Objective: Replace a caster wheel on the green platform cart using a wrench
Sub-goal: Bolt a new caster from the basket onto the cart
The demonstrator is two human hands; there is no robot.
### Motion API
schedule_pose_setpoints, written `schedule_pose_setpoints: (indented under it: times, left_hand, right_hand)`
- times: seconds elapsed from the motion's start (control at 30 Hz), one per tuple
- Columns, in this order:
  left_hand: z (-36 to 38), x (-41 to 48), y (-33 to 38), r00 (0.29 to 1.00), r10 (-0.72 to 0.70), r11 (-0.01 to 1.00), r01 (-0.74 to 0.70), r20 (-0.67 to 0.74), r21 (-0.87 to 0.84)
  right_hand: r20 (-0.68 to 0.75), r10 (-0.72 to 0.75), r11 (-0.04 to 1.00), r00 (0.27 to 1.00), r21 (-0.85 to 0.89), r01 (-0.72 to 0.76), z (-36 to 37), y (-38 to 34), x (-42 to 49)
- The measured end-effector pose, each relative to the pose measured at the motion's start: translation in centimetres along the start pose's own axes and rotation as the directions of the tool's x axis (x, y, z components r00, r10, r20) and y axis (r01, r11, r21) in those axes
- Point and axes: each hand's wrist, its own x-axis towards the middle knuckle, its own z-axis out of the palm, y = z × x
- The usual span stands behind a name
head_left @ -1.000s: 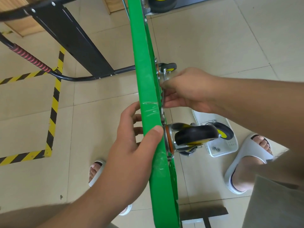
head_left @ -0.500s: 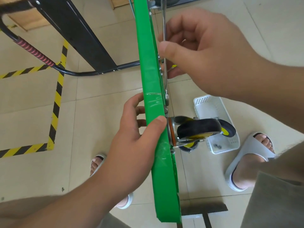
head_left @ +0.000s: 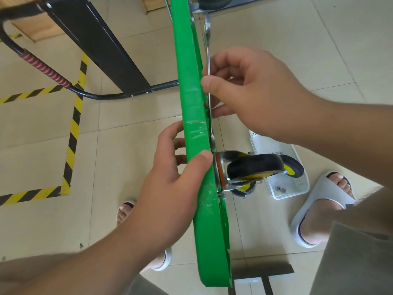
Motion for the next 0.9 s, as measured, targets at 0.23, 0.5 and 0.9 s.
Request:
schedule_pose_setpoints:
  times: [0.23, 0.5, 0.9]
  left_hand:
    - [-0.1, 0.0, 0.0, 1.0, -0.001, 1.0, 0.001, -0.001, 0.014]
    - [-0.1, 0.0, 0.0, 1.0, 0.0, 1.0, 0.0, -0.004, 0.023]
    - [0.0, 0.0, -0.1, 1.0, -0.003, 1.0, 0.003, -0.002, -0.006]
  right_hand:
    - [0.018, 0.108, 0.989, 0.994, 0.098, -0.109, -0.1, -0.3, 0.4]
    - [0.042, 0.298, 0.928, 0.954, 0.223, -0.299, 0.4, 1.5, 1.7]
    - [0.184, 0.536, 0.741, 0.824, 0.365, -0.564, 1.1, 3.5, 2.9]
